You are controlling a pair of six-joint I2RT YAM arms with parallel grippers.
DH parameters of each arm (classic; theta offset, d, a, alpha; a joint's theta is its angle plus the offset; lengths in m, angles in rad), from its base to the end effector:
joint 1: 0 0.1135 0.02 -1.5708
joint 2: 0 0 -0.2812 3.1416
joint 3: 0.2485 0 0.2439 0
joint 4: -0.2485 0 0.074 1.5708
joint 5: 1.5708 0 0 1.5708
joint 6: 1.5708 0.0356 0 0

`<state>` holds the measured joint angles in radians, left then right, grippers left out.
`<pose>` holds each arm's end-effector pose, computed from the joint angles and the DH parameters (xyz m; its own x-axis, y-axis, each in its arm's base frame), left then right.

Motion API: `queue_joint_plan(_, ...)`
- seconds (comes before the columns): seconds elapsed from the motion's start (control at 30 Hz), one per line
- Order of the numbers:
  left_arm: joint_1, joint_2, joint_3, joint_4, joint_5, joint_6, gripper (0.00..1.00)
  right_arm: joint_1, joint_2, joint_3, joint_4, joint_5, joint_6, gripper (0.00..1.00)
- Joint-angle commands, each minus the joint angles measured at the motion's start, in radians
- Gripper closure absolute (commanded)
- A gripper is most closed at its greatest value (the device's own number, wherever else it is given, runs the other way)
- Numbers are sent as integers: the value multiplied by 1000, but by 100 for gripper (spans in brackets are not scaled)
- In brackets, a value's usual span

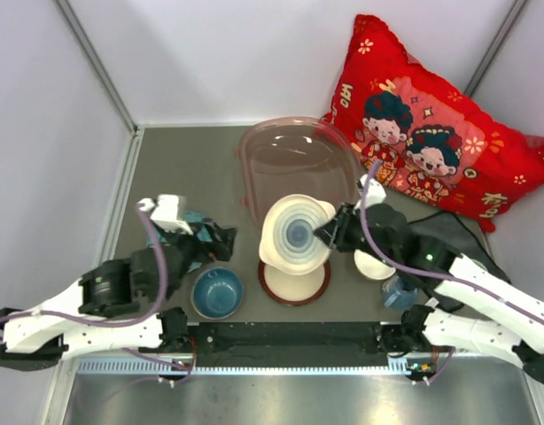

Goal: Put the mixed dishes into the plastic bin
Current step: Pick up the plate at the center of the board, then place the plate at the center of the board.

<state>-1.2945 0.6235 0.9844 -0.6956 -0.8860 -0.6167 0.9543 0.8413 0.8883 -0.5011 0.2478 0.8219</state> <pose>0.0491 -0.0722 0.3856 -0.3096 -0.2490 -0.9177 0.2818 0.8977 -0.3387 0.1016 0.1283 0.3466 -0.6587 0.2986 -0.6906 -0.2660 0.7662 0.5850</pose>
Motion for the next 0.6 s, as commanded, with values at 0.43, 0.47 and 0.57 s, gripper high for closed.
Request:
queue_joint_plan(0.43, -3, -139, 162, -199, -143, 40, 1, -74, 628, 385, 674, -435, 13, 100)
queue_joint_plan(0.47, -3, -137, 163, -202, -145, 38, 1, -72, 698, 432, 684, -452, 14, 100)
queue_joint_plan(0.57, -3, -139, 160, -202, -157, 40, 1, -72, 803, 523, 719, -522, 31, 100)
